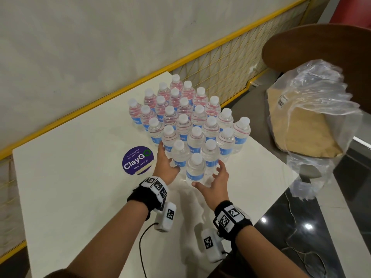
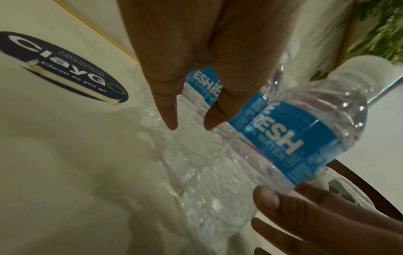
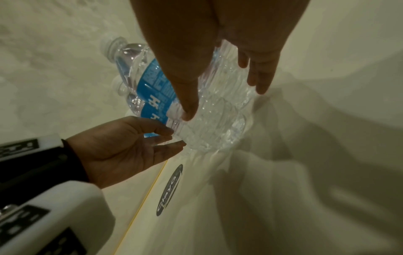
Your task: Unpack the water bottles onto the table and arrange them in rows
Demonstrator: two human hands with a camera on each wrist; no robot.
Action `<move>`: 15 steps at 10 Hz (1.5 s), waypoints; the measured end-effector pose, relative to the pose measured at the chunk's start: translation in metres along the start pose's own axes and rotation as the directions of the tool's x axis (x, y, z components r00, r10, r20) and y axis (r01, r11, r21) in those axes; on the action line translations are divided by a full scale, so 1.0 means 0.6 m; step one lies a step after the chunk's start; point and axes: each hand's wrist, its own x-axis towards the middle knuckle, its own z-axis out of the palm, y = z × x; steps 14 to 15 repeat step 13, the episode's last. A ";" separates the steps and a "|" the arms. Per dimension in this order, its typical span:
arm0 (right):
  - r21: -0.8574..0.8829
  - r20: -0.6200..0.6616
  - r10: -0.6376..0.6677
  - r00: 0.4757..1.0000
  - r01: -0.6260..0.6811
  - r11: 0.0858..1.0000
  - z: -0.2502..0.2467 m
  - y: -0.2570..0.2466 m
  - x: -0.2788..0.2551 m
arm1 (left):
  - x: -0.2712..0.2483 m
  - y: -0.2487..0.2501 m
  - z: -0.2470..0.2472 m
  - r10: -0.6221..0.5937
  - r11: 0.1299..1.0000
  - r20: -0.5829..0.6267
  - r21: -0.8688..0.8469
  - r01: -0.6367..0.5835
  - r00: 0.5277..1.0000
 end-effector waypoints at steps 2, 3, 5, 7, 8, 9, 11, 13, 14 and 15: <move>-0.017 -0.034 -0.242 0.970 0.241 0.970 -0.041 -0.040 -0.003 | -0.053 0.063 -0.003 0.328 0.944 -0.300 0.138 -0.299 0.896; -0.031 -0.083 -0.242 0.967 0.240 0.970 -0.057 -0.066 0.014 | -0.089 0.103 0.010 0.569 0.810 -0.142 0.270 -0.521 0.810; -0.131 -0.067 -0.234 0.970 0.224 0.966 -0.054 -0.091 0.032 | -0.090 0.104 0.026 0.447 0.740 0.217 0.456 -0.495 0.868; -0.113 -0.091 -0.210 0.974 0.199 0.973 -0.044 -0.096 0.030 | -0.081 0.109 0.019 0.370 0.770 0.214 0.473 -0.427 0.904; -0.121 -0.086 -0.203 0.975 0.192 0.974 -0.047 -0.097 0.028 | -0.083 0.111 0.022 0.357 0.776 0.216 0.472 -0.418 0.908; -0.119 -0.086 -0.201 0.976 0.190 0.975 -0.048 -0.097 0.026 | -0.086 0.114 0.024 0.362 0.771 0.216 0.477 -0.422 0.907; -0.148 -0.061 -0.192 0.980 0.181 0.972 -0.054 -0.095 0.023 | -0.087 0.119 0.020 0.354 0.765 0.253 0.475 -0.435 0.900; -0.134 -0.137 -0.211 0.968 0.193 0.972 -0.077 -0.118 0.004 | -0.101 0.135 0.005 0.439 0.800 0.140 0.388 -0.457 0.887; -0.134 -0.137 -0.211 0.968 0.193 0.972 -0.077 -0.118 0.004 | -0.101 0.135 0.005 0.439 0.800 0.140 0.388 -0.457 0.887; -0.134 -0.137 -0.211 0.968 0.193 0.972 -0.077 -0.118 0.004 | -0.101 0.135 0.005 0.439 0.800 0.140 0.388 -0.457 0.887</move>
